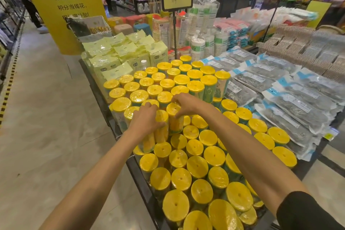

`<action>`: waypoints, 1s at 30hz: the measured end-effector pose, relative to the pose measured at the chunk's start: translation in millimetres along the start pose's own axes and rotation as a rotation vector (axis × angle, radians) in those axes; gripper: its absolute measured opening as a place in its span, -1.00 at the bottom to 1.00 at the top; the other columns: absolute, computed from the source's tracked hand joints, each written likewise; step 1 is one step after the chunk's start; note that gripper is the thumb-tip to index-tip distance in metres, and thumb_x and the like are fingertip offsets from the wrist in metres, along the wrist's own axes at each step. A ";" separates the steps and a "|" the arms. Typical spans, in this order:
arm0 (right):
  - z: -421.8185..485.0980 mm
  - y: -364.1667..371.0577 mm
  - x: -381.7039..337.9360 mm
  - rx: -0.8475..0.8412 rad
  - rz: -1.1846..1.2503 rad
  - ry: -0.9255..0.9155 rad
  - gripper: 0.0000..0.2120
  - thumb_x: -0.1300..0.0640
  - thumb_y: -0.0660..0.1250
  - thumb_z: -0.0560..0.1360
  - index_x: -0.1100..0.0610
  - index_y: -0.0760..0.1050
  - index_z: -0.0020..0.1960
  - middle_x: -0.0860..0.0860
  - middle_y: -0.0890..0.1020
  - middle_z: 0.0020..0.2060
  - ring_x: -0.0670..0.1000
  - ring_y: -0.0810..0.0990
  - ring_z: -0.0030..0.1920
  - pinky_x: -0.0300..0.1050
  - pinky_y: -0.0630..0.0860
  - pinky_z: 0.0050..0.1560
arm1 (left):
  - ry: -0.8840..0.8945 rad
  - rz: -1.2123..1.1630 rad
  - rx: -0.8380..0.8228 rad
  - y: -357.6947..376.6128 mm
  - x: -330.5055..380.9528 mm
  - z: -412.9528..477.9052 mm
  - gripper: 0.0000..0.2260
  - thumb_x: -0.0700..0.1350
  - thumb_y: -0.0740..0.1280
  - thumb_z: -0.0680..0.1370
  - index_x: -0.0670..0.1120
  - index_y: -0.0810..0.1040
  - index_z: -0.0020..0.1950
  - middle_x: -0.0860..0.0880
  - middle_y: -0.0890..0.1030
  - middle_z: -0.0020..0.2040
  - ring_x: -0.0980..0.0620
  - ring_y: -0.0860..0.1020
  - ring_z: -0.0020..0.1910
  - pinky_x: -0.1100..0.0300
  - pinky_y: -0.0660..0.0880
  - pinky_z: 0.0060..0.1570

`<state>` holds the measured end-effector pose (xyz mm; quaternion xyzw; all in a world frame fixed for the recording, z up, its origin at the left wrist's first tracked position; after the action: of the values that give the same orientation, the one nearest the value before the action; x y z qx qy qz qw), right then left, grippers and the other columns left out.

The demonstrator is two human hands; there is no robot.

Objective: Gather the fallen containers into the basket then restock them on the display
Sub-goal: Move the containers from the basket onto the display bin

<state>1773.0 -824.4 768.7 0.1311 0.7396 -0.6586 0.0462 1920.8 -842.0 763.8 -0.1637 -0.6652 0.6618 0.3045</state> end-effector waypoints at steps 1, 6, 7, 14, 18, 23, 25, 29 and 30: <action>-3.7 -2.5 0.7 0.008 -0.005 0.005 -0.26 -0.04 0.57 0.35 0.12 0.37 0.42 0.07 0.51 0.29 0.09 0.50 0.24 -0.13 0.44 -0.01 | 0.012 0.003 0.011 -3.0 1.3 -1.0 -0.47 0.20 0.40 0.47 -0.08 0.45 0.31 -0.08 0.48 0.23 -0.12 0.46 0.23 -0.08 0.48 0.09; -31.6 -10.6 21.9 0.018 -0.108 0.077 -0.43 -0.13 0.43 0.46 0.16 0.42 0.34 0.11 0.52 0.24 0.12 0.50 0.18 0.01 0.52 0.06 | 0.180 -0.007 0.140 -27.3 30.2 -6.0 -0.65 0.11 0.29 0.57 -0.08 0.48 0.25 -0.08 0.52 0.12 -0.14 0.49 0.15 -0.04 0.46 -0.01; -40.8 -12.1 29.2 0.013 -0.131 0.099 -0.47 -0.13 0.41 0.48 0.16 0.43 0.31 0.12 0.53 0.21 0.13 0.51 0.16 0.01 0.51 0.03 | 0.206 0.003 0.136 -29.7 39.9 -5.8 -0.64 0.11 0.28 0.57 -0.07 0.47 0.28 -0.08 0.52 0.13 -0.14 0.48 0.16 -0.04 0.44 0.01; -142.7 -19.1 85.1 0.044 -0.095 0.280 -0.55 -0.06 0.34 0.55 0.18 0.45 0.34 0.16 0.52 0.23 0.18 0.50 0.19 0.11 0.52 0.10 | 0.363 0.154 -0.077 -2.3 133.4 -13.8 -0.48 0.16 0.28 0.56 -0.07 0.33 0.44 -0.14 0.42 0.37 -0.20 0.37 0.35 -0.13 0.39 0.18; -219.5 -12.2 119.9 0.035 -0.163 0.413 -0.56 -0.05 0.34 0.55 0.17 0.44 0.32 0.18 0.48 0.25 0.21 0.47 0.23 0.16 0.51 0.13 | 0.465 0.189 -0.120 19.1 196.8 -42.5 -0.52 0.16 0.27 0.56 -0.06 0.35 0.39 -0.15 0.42 0.34 -0.21 0.36 0.36 -0.15 0.39 0.21; -329.9 -4.9 147.6 0.096 -0.168 0.523 -0.56 -0.07 0.34 0.54 0.12 0.44 0.33 0.17 0.48 0.24 0.21 0.48 0.22 0.12 0.52 0.12 | 0.587 0.262 -0.144 38.8 273.5 -91.7 -0.50 0.17 0.26 0.57 -0.06 0.33 0.41 -0.16 0.43 0.32 -0.22 0.39 0.31 -0.12 0.41 0.15; -380.9 4.2 158.2 0.091 -0.146 0.584 -0.55 -0.05 0.34 0.54 0.13 0.43 0.35 0.19 0.48 0.23 0.24 0.49 0.20 0.16 0.51 0.12 | 0.630 0.258 -0.164 47.0 305.3 -115.9 -0.46 0.19 0.26 0.56 -0.05 0.31 0.45 -0.16 0.41 0.37 -0.23 0.37 0.34 -0.14 0.37 0.21; -487.4 20.3 175.8 0.097 -0.123 0.741 -0.58 -0.09 0.31 0.55 0.14 0.43 0.30 0.19 0.47 0.19 0.23 0.46 0.22 0.13 0.44 0.12 | 0.699 0.174 -0.180 59.3 369.3 -178.6 -0.48 0.18 0.27 0.56 -0.06 0.34 0.44 -0.16 0.42 0.37 -0.22 0.37 0.36 -0.15 0.38 0.24; -514.3 25.0 178.1 0.096 -0.110 0.769 -0.58 -0.10 0.31 0.55 0.13 0.43 0.29 0.19 0.46 0.21 0.23 0.44 0.23 0.12 0.43 0.14 | 0.719 0.158 -0.183 63.1 386.1 -197.9 -0.48 0.17 0.28 0.55 -0.06 0.35 0.42 -0.16 0.43 0.35 -0.22 0.39 0.34 -0.13 0.41 0.21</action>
<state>1661.8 -291.0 767.6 0.3306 0.6772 -0.5966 -0.2760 1738.4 -443.3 762.5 -0.4628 -0.5576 0.5212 0.4508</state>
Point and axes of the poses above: each hand's wrist, its own z-axis towards the middle knuckle, its own y-axis out of the palm, x = y × z, the point moved 8 cm from there along z, towards the middle knuckle
